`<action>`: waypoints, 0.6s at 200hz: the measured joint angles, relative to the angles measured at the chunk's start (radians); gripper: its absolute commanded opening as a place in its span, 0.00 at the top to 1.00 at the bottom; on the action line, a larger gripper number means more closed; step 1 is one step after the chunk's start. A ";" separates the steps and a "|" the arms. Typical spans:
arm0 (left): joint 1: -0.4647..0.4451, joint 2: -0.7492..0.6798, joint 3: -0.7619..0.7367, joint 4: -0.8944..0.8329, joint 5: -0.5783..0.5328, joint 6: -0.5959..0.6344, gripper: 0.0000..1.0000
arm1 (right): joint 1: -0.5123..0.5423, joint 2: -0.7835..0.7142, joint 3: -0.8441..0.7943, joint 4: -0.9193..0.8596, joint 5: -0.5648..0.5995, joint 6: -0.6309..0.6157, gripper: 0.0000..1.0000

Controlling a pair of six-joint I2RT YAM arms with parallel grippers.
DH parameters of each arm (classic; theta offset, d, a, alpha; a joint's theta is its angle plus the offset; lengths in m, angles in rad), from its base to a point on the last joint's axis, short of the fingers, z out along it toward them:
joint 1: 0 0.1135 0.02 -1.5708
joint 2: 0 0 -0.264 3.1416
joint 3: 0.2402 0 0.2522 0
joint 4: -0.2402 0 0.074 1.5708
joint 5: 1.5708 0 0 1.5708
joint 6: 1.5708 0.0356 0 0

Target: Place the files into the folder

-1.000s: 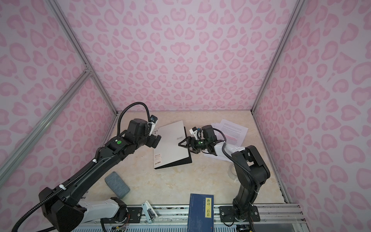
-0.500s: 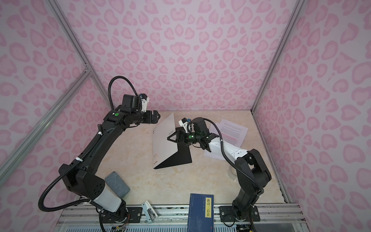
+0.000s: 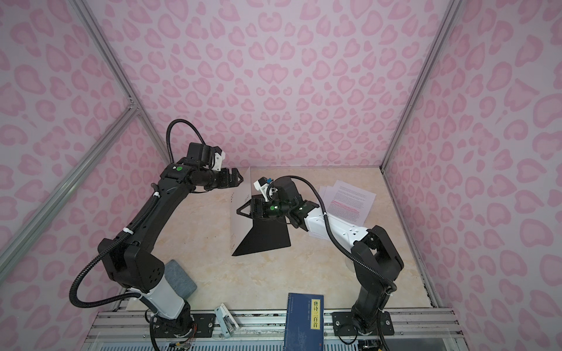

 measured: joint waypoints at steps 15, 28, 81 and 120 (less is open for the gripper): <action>0.000 0.001 -0.003 -0.002 0.008 -0.009 0.03 | 0.018 0.010 0.016 0.008 0.015 0.005 0.13; 0.002 0.003 -0.008 -0.002 0.020 -0.017 0.03 | 0.033 0.016 0.029 0.011 0.023 0.014 0.14; 0.014 0.014 -0.021 -0.002 0.035 -0.035 0.02 | 0.066 0.022 0.044 0.035 0.048 0.040 0.13; 0.026 0.025 -0.033 -0.012 0.020 -0.038 0.00 | 0.087 0.027 0.065 0.055 0.055 0.040 0.14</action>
